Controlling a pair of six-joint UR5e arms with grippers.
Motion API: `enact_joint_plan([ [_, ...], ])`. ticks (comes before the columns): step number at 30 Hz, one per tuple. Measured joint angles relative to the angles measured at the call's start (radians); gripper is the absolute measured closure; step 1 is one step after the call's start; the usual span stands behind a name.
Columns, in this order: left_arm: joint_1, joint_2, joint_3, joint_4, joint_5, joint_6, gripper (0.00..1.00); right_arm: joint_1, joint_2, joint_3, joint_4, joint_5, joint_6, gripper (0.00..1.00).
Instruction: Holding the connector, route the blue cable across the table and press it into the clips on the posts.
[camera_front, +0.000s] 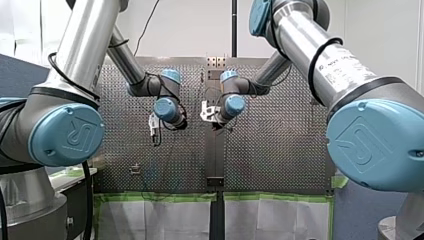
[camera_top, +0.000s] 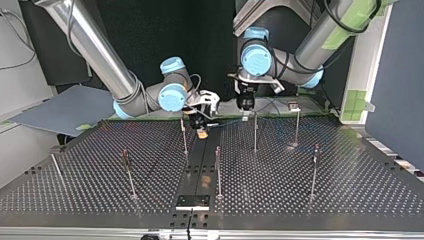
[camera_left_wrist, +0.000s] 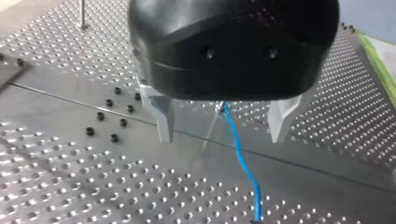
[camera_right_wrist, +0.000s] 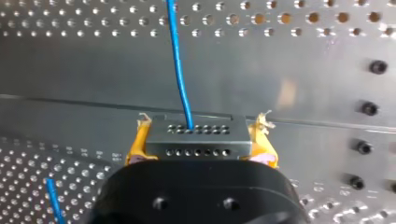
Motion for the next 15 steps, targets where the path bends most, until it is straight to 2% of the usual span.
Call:
enact_joint_plan([
  [8,-0.015,-0.059,0.061,0.007,-0.020,-0.014,0.00,0.000,-0.008,0.000,0.002,0.000,0.001,1.00],
  [15,-0.024,-0.121,0.123,0.031,-0.020,-0.054,0.00,0.000,-0.008,0.000,0.000,0.000,0.001,1.00],
])
